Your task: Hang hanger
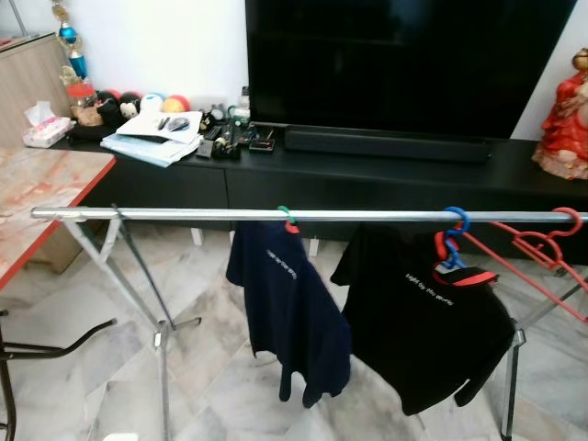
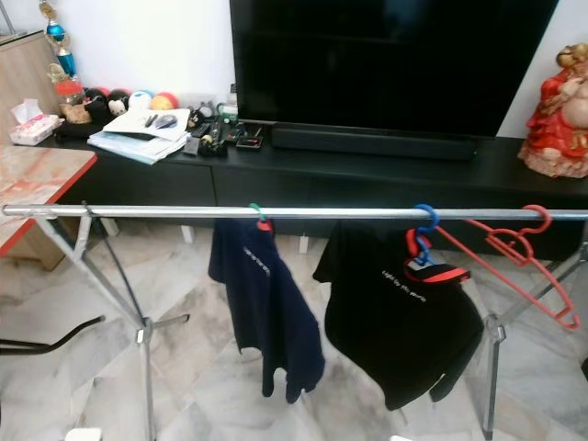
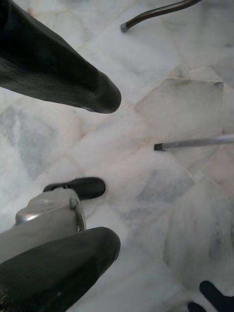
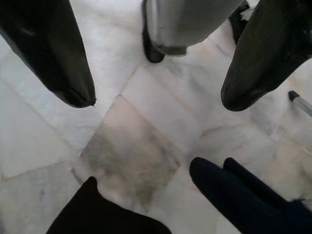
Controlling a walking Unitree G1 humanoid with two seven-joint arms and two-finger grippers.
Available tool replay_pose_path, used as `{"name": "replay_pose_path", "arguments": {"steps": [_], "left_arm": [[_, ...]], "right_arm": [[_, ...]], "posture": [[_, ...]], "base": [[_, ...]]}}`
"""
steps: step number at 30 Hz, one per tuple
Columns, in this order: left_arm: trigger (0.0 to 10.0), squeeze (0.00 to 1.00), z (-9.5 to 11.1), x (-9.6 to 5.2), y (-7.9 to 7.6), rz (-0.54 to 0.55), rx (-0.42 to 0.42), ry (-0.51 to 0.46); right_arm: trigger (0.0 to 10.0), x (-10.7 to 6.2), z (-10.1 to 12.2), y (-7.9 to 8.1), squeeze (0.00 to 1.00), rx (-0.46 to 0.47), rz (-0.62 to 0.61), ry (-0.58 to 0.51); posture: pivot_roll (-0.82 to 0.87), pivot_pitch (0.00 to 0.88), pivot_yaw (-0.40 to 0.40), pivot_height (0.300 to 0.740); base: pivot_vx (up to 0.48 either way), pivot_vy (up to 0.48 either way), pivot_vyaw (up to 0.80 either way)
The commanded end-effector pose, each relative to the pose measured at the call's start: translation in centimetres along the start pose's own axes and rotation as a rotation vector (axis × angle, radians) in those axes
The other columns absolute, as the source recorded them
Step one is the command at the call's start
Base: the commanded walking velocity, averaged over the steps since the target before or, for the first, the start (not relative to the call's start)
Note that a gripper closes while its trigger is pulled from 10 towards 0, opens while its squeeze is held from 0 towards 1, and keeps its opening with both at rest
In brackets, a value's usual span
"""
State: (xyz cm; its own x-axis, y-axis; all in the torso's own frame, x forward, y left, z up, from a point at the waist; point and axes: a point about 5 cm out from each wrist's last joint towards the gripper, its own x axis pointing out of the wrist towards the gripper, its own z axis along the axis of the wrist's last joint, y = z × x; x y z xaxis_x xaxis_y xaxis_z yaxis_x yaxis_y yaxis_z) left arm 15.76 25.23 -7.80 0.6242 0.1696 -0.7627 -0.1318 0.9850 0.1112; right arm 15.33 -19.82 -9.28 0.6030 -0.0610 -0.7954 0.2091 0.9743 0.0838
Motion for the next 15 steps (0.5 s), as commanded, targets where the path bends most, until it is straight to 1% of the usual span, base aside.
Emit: {"name": "replay_pose_path", "arguments": {"steps": [1, 4, 9, 15], "left_arm": [[10.0, 0.00, -1.02, -0.28, 0.25, 0.007, -0.002, 0.040], [10.0, 0.00, -1.27, -0.40, 0.43, 0.011, -0.010, 0.041], [10.0, 0.00, -1.50, -0.57, 0.88, 0.016, -0.027, 0.038], [10.0, 0.00, -1.27, -0.41, 0.15, -0.002, -0.032, 0.027]], "right_arm": [[10.0, -0.05, -0.15, -0.19, 0.00, 0.002, -0.008, 0.007], [10.0, -0.04, -0.12, -0.19, 0.00, 0.002, -0.009, 0.007], [10.0, -0.04, -0.09, -0.21, 0.00, 0.001, -0.010, 0.006], [10.0, -0.04, -0.06, -0.28, 0.00, 0.000, -0.010, 0.006]], "posture": [[0.00, 0.000, 0.003, 0.740], [0.00, 0.000, 0.001, 0.740], [0.00, 0.000, -0.001, 0.740], [-0.01, 0.000, -0.005, 0.740]], "base": [[0.000, -0.382, 0.00], [0.000, -0.360, 0.00], [0.000, 0.000, 0.00], [0.000, 0.000, 0.00]]}}
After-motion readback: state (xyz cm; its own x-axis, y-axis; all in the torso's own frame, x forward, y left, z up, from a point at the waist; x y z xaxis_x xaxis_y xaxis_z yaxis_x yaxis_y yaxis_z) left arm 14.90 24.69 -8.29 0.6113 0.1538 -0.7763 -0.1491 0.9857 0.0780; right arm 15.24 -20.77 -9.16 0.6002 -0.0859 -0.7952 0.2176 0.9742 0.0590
